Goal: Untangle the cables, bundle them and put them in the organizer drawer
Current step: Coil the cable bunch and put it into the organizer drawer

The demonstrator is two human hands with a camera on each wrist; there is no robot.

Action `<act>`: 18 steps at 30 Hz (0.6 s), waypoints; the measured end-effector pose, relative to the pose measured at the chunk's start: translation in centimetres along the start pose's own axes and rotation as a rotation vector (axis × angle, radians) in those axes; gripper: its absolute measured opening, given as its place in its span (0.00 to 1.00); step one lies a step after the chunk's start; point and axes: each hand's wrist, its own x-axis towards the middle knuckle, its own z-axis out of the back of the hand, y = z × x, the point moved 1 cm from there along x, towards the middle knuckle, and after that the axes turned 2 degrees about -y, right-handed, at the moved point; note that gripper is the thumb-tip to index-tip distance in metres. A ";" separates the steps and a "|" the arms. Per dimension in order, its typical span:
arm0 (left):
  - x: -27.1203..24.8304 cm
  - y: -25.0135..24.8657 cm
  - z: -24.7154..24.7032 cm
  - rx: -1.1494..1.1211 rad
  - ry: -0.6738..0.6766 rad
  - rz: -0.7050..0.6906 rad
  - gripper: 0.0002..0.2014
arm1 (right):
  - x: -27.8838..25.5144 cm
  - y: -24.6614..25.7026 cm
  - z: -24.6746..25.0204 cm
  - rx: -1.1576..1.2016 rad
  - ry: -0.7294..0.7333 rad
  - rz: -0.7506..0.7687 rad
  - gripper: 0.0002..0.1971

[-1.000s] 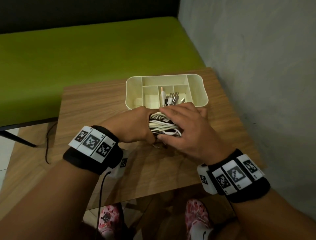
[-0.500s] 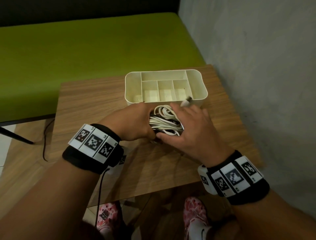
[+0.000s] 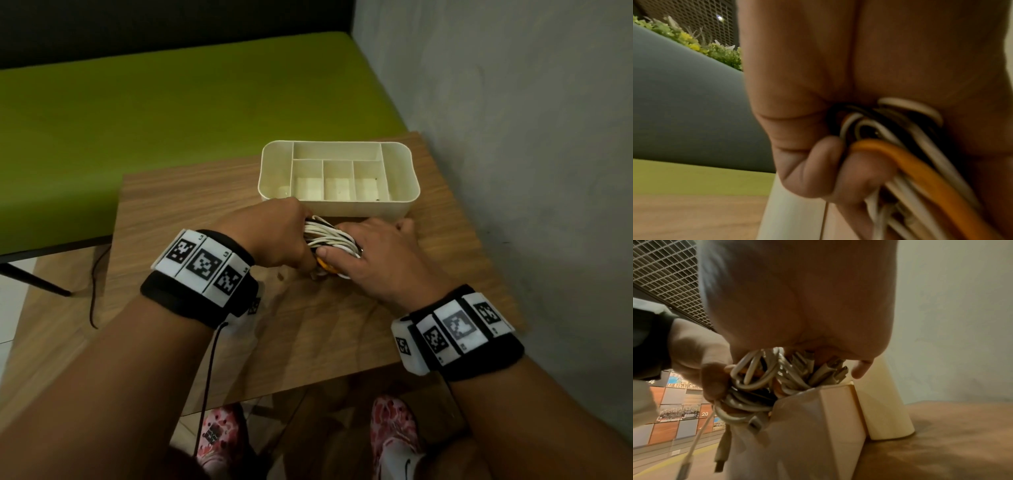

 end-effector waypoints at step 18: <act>-3.7 0.1 -3.3 -0.130 -0.169 -0.129 0.63 | 1.4 -0.2 0.4 -0.097 0.156 -0.112 0.22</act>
